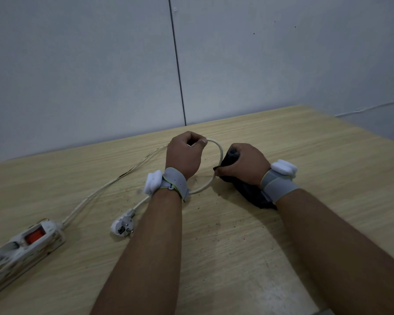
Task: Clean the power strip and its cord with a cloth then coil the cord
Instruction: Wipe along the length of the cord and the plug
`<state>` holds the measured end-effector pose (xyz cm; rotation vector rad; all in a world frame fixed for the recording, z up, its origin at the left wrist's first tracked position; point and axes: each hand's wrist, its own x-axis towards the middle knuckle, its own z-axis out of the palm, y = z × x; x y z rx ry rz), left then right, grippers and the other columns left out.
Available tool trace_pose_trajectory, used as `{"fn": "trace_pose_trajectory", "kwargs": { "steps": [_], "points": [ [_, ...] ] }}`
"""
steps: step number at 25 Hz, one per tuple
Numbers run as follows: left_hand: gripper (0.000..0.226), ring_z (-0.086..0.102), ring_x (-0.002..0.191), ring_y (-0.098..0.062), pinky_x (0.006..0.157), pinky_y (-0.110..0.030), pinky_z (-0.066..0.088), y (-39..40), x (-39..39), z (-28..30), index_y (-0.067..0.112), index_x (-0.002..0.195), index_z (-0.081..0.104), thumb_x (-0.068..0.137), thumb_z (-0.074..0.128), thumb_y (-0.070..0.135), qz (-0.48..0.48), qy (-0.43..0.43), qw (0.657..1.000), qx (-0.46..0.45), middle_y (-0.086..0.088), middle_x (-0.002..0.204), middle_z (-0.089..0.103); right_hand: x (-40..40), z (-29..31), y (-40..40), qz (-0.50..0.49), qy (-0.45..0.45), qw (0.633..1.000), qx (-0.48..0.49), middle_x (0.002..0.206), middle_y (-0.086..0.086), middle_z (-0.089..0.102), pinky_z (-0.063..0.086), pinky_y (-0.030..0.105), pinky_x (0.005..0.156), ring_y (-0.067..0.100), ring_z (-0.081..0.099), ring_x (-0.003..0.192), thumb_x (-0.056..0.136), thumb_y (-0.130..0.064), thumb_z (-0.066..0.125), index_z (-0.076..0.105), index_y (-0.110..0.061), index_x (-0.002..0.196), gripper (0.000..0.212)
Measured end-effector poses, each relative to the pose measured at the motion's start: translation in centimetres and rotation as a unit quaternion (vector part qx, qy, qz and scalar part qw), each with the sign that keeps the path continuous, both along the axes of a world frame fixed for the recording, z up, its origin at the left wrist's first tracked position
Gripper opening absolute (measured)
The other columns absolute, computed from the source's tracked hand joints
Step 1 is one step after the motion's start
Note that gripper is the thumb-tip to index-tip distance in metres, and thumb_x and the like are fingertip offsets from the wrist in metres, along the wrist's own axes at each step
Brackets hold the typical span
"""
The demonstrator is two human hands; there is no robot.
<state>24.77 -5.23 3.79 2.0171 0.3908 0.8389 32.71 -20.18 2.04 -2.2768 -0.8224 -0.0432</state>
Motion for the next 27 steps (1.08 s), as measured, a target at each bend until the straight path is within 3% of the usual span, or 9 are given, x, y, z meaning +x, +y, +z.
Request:
{"fn": "trace_pose_trajectory", "kwargs": {
  "steps": [7,12,16,19,22,27],
  "points": [
    [0.01,0.052,0.06,0.007,0.051,-0.004,0.033,0.18,-0.15,0.03,0.021,0.078,0.069,0.088,0.066,0.023,-0.003,0.008,1.0,0.002,0.015,0.069,0.061,0.39,-0.06,-0.36,-0.075,-0.04,0.992,0.088,0.066,-0.015,0.05,0.029,0.019,0.05,0.009,0.049,0.063,0.058,-0.047,0.082,0.049,-0.028,0.066,0.04],
    [0.01,0.051,0.061,0.001,0.051,-0.004,0.033,-0.09,-0.09,-0.17,0.018,0.079,0.07,0.088,0.066,0.021,-0.008,0.017,1.0,0.003,0.014,0.067,0.061,0.37,0.16,-0.39,-0.112,-0.066,0.978,0.165,0.061,-0.015,0.051,0.031,0.007,0.046,-0.005,0.045,0.058,0.059,-0.044,0.081,0.048,-0.024,0.066,0.039],
    [0.011,0.053,0.065,-0.001,0.058,-0.013,0.038,-0.15,-0.08,-0.13,0.014,0.083,0.071,0.088,0.066,0.021,-0.009,0.022,1.0,-0.003,0.012,0.071,0.062,0.32,0.07,-0.26,-0.087,-0.031,0.993,0.074,0.068,-0.013,0.053,0.032,0.02,0.051,0.012,0.051,0.066,0.056,-0.046,0.083,0.048,-0.03,0.065,0.04],
    [0.011,0.053,0.064,0.0,0.059,-0.015,0.038,-0.15,-0.13,-0.11,0.015,0.083,0.071,0.088,0.066,0.022,-0.011,0.026,1.0,-0.002,0.013,0.071,0.062,0.29,-0.02,-0.07,-0.065,-0.011,0.998,0.014,0.077,-0.005,0.058,0.036,0.022,0.06,0.017,0.055,0.073,0.057,-0.046,0.083,0.053,-0.028,0.072,0.038],
    [0.012,0.054,0.066,0.0,0.06,-0.017,0.039,-0.08,-0.17,-0.08,0.014,0.084,0.072,0.088,0.066,0.023,-0.019,0.033,0.999,0.002,0.01,0.074,0.064,0.26,0.09,-0.05,-0.043,0.0,0.999,-0.027,0.079,-0.004,0.056,0.034,0.022,0.059,0.017,0.054,0.073,0.057,-0.045,0.083,0.055,-0.026,0.077,0.039],
    [0.009,0.055,0.065,0.0,0.061,-0.017,0.042,0.1,-0.22,-0.21,0.017,0.079,0.072,0.086,0.068,0.022,-0.029,0.03,0.999,-0.006,0.009,0.075,0.067,0.21,0.03,-0.13,-0.07,-0.025,0.997,0.018,0.078,-0.003,0.058,0.037,0.025,0.063,0.019,0.055,0.076,0.059,-0.042,0.081,0.054,-0.025,0.075,0.036]
  ]
}}
